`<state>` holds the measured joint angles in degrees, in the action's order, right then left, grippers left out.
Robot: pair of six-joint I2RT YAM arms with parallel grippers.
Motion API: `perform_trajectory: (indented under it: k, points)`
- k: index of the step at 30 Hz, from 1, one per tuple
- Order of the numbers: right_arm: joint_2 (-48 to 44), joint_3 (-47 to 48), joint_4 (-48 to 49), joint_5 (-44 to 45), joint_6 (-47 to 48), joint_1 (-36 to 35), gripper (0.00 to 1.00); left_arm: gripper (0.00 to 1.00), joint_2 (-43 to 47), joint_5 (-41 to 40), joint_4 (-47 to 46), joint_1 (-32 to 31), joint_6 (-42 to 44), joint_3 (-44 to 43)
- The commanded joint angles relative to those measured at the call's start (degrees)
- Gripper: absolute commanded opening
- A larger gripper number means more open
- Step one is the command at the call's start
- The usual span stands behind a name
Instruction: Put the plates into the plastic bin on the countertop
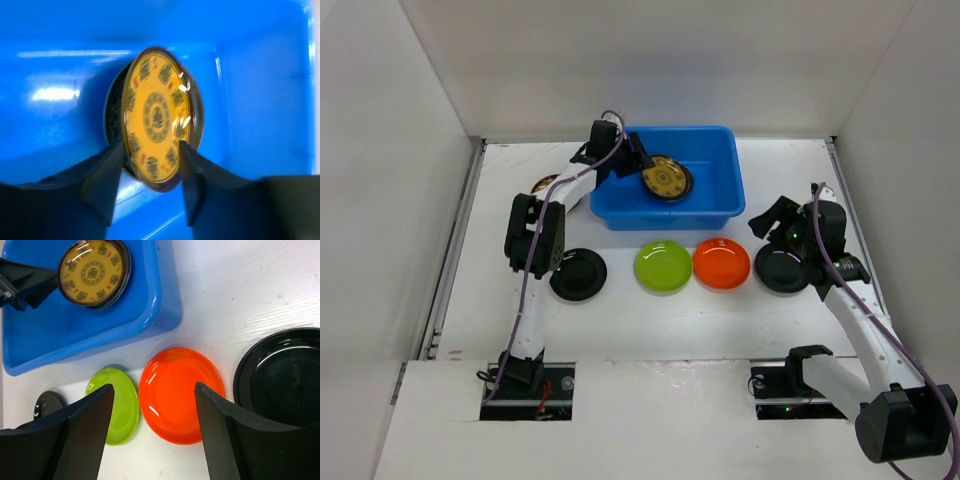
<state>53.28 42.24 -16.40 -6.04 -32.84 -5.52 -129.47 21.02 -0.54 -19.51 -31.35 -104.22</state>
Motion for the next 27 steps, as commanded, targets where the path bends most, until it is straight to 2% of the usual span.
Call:
perform_trajectory:
  k: [1,3,7,11,14,17,22,27]
  points:
    - [0.25,0.21,2.34,-0.11,0.50,0.12,0.72,0.52,6.15,0.08,-1.40,-0.40,2.52,-4.40]
    - [0.95,0.39,3.22,-0.28,0.50,0.03,0.72,0.62,8.78,-0.88,0.26,-0.22,2.70,-5.20]
    - [2.62,1.26,4.80,-0.63,0.50,-0.50,0.73,0.72,16.51,-2.46,2.90,2.14,4.89,-2.92]
    - [5.08,2.67,6.56,-1.42,0.15,-0.94,0.73,0.74,27.05,-5.80,3.52,6.79,4.90,6.55]
    - [7.01,3.72,7.87,-1.87,-0.12,-1.73,0.73,0.76,35.75,-10.28,2.83,12.24,2.45,18.66]
    - [9.29,4.69,8.84,-2.13,-0.12,-2.96,0.73,0.74,41.12,-10.47,1.07,18.30,-3.87,31.41]
    - [10.97,5.93,9.37,-2.31,0.23,-4.98,0.73,0.72,45.62,-10.29,-5.86,23.77,-12.58,48.83]
    - [9.92,4.87,9.46,-2.92,0.49,-5.07,0.73,0.72,43.61,-9.07,-11.76,26.67,-15.49,55.79]
